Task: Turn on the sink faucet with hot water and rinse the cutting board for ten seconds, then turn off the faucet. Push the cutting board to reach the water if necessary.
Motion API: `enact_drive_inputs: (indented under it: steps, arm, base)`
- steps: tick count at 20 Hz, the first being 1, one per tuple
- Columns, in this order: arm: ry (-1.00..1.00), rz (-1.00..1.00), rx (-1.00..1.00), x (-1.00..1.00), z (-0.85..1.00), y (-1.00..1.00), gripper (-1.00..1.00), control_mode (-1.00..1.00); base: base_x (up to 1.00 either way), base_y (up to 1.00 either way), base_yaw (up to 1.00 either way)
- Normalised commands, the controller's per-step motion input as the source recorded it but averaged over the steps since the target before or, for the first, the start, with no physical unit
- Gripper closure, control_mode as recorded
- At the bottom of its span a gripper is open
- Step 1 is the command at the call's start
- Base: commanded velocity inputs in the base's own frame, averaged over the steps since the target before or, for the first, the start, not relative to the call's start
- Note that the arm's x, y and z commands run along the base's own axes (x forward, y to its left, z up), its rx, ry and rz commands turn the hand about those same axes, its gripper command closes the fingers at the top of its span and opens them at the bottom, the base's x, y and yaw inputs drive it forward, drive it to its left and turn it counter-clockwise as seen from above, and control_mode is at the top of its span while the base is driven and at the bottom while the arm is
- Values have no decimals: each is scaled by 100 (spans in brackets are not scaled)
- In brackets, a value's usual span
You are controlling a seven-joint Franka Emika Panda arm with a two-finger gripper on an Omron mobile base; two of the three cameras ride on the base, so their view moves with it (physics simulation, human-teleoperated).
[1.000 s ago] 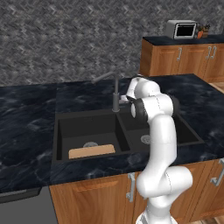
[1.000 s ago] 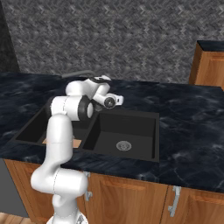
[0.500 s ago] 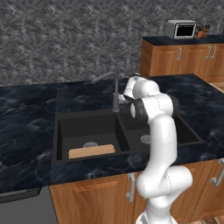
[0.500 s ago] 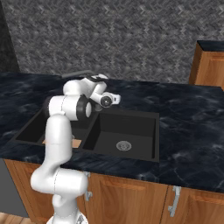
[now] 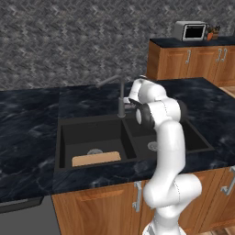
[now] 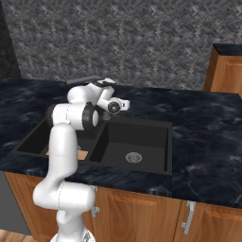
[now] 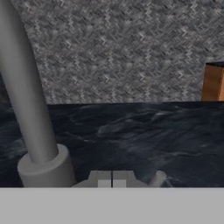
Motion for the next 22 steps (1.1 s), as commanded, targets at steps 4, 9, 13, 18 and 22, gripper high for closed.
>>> enact_drive_inputs:
  steps: [4,9,13,18,22]
  arm:
    - [0,0,0,20,0,-25,100,-100]
    - [0,0,0,6,0,-1,100,-100]
    - [0,0,0,0,-1,-3,100,-100]
    - [3,0,0,-9,-1,-14,100,-100]
    - [6,0,0,-8,-5,-17,100,-100]
  base:
    - [0,0,0]
    - [0,0,0]
    - [0,0,0]
    - [0,0,0]
    - [0,0,0]
